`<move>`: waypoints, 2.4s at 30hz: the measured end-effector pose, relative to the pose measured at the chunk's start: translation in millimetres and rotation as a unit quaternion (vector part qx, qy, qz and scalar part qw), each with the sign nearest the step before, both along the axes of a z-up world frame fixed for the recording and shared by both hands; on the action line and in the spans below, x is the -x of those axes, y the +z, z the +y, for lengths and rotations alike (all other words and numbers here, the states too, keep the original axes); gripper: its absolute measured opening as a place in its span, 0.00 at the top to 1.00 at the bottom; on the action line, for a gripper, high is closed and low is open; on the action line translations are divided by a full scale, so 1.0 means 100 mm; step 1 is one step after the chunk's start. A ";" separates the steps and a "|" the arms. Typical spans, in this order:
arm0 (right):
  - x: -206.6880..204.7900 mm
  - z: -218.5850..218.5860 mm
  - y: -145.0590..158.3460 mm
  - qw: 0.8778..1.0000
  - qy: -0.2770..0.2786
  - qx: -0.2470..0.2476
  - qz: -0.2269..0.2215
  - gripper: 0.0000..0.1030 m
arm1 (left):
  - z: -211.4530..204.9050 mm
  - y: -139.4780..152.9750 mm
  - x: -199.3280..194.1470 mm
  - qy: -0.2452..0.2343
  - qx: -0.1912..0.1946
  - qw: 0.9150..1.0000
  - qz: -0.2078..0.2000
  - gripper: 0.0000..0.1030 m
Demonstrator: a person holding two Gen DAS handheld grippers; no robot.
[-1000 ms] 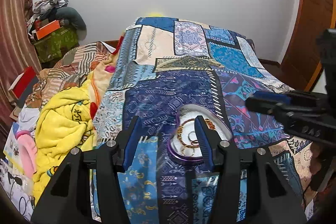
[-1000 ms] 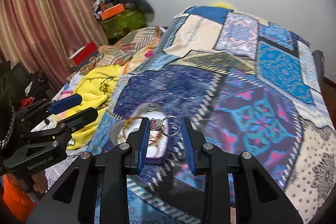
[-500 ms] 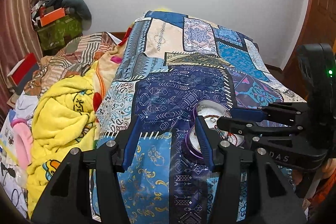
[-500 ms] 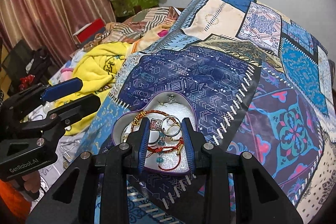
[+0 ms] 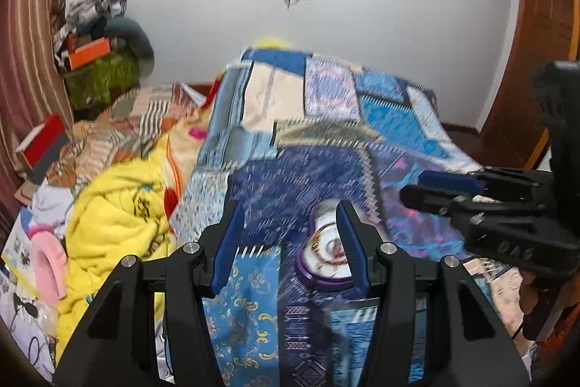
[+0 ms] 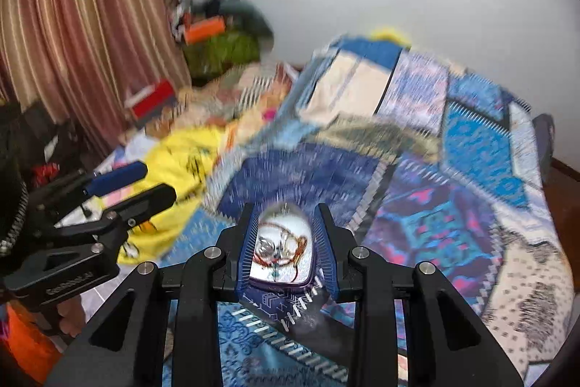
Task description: Organize jewelry
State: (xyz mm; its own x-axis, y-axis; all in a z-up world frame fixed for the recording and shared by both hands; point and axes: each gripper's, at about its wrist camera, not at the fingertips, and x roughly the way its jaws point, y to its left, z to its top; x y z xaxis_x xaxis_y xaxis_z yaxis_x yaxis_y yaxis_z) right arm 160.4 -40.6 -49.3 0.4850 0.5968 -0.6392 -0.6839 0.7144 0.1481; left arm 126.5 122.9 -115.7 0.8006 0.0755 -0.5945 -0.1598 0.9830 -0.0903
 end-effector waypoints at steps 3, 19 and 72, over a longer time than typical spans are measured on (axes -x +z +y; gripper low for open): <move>0.19 -0.18 0.34 0.999 -0.017 -0.028 -0.041 0.72 | -0.11 0.30 0.19 -0.005 -0.008 0.999 -0.038 0.50; 1.60 -0.69 1.39 0.958 -0.092 -0.128 -0.240 0.21 | -0.78 1.51 1.52 -0.010 -0.074 0.969 -0.237 0.26; 1.75 -0.81 1.30 0.953 -0.122 -0.125 -0.246 0.00 | -0.79 1.49 1.74 0.038 -0.068 0.969 -0.236 0.00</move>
